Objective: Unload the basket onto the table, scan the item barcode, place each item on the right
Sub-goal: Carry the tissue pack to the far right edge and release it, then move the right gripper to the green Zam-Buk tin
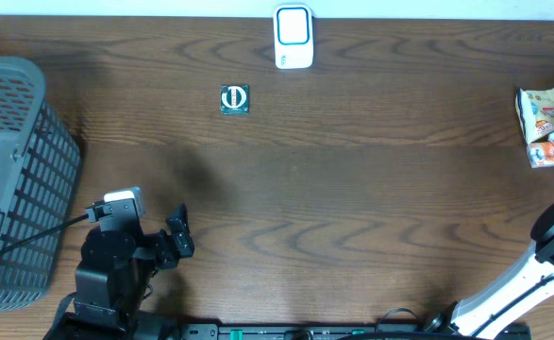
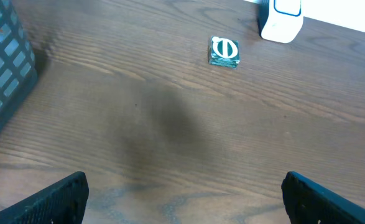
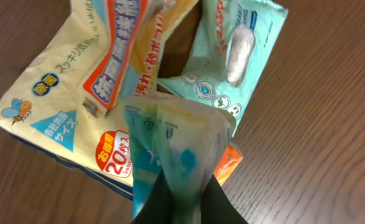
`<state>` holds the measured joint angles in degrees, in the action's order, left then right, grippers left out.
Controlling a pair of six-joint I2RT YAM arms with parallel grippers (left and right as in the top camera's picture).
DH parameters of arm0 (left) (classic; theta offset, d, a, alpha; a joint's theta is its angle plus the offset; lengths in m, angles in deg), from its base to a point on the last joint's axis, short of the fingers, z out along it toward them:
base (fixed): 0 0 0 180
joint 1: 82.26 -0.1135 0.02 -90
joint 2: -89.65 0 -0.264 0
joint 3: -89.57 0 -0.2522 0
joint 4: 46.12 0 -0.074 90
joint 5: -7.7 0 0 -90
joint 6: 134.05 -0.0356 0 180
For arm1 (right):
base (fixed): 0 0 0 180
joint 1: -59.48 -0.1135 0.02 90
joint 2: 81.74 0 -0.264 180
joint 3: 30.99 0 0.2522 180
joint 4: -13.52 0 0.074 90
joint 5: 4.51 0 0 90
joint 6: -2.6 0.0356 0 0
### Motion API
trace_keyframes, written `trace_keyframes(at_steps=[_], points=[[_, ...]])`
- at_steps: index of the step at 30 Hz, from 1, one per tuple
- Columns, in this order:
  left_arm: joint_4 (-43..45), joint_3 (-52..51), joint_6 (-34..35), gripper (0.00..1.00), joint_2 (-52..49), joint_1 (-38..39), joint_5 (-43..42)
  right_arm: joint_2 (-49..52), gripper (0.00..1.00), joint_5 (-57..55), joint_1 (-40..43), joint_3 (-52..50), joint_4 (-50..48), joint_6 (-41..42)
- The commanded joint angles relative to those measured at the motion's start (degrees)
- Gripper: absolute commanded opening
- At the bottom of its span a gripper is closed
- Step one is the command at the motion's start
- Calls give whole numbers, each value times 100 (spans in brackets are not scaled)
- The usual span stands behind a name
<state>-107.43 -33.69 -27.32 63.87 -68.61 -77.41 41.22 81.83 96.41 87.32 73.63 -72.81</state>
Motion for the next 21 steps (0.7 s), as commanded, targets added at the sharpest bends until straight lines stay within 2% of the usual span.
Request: trace_keyframes(at_steps=[1, 5, 8, 10, 14, 19, 21], points=[[9, -2, 31, 98, 9, -2, 74, -35, 20, 83, 48, -125, -57, 85], [9, -2, 31, 98, 9, 0, 74, -35, 52, 85, 48, -232, -118, 83], [9, -2, 31, 98, 9, -2, 74, -33, 61, 111, 48, -334, -168, 83], [9, -2, 31, 97, 7, 0, 74, -33, 72, 223, 46, -413, -214, 83], [9, -2, 31, 98, 9, -2, 74, -33, 74, 1062, 9, -586, -358, 17], [9, -2, 31, 98, 9, 0, 74, -33, 76, 3029, -188, -774, -774, -997], [9, -2, 31, 98, 9, -2, 74, -35, 78, 3259, -310, -774, -833, -1088]])
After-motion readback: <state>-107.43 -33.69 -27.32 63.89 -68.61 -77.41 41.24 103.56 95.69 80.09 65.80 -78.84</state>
